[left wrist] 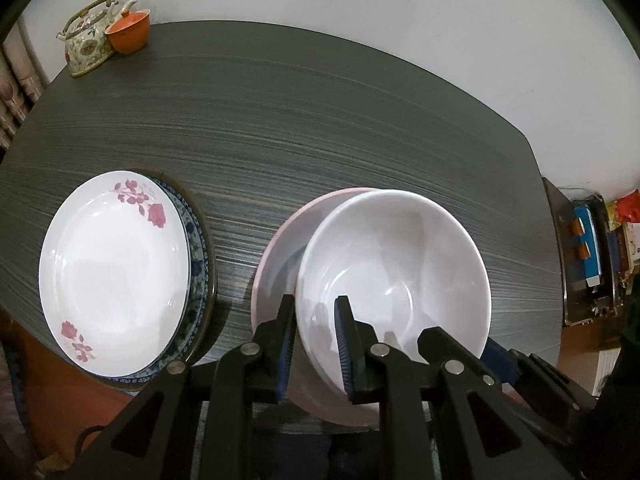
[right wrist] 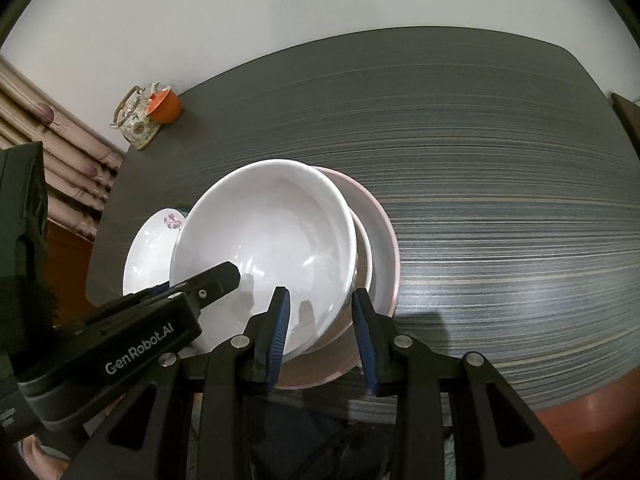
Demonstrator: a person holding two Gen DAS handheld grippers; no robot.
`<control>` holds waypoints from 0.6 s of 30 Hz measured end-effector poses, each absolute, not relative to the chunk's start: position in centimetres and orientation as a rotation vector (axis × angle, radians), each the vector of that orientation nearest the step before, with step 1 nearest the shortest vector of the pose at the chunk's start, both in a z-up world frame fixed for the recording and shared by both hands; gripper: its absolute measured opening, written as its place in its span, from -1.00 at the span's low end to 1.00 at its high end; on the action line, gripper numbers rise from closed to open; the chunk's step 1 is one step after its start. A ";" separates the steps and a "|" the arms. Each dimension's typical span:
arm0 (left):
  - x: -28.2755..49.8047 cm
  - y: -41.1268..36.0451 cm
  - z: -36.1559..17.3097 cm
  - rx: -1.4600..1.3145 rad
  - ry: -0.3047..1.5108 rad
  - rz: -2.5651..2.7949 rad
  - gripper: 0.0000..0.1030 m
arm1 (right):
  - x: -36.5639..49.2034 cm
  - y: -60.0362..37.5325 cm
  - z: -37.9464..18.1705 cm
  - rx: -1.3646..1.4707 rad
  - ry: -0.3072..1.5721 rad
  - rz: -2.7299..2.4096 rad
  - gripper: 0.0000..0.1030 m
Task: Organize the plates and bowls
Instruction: 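Lower the Rabbit bowl into the white bowl and open both grippers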
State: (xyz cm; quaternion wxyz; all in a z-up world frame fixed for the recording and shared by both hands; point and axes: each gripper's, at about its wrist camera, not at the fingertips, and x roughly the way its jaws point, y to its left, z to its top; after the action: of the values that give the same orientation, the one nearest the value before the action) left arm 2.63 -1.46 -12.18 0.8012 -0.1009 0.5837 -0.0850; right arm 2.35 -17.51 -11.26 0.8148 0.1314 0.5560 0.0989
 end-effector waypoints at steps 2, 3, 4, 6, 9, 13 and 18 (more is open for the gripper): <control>2.6 -1.5 -12.2 -0.213 1.251 -0.180 -0.64 | 2.3 -17.4 -11.3 0.276 1.184 0.207 -0.41; 2.5 -1.6 -12.3 -0.211 1.249 -0.178 -0.64 | 2.3 -17.3 -11.3 0.271 1.182 0.209 -0.41; 2.5 -1.7 -12.3 -0.210 1.247 -0.176 -0.64 | 2.4 -17.2 -11.4 0.270 1.182 0.210 -0.41; 2.4 -2.0 -12.4 -0.207 1.244 -0.172 -0.64 | 2.4 -17.1 -11.6 0.267 1.182 0.210 -0.41; 2.4 -2.2 -12.4 -0.197 1.238 -0.168 -0.64 | 2.6 -16.9 -11.7 0.244 1.172 0.201 -0.41; 2.2 -2.7 -12.4 -0.190 1.237 -0.165 -0.59 | 2.6 -16.9 -11.9 0.246 1.168 0.208 -0.39; 2.2 -2.4 -12.4 -0.204 1.234 -0.162 -0.58 | 2.5 -16.8 -11.9 0.245 1.160 0.210 -0.39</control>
State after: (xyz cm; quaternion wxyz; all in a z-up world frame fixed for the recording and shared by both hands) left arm 2.16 -2.41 -12.39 0.8078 -0.0952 0.5768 -0.0756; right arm 2.46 -16.82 -11.85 0.8243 0.1152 0.5455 0.0988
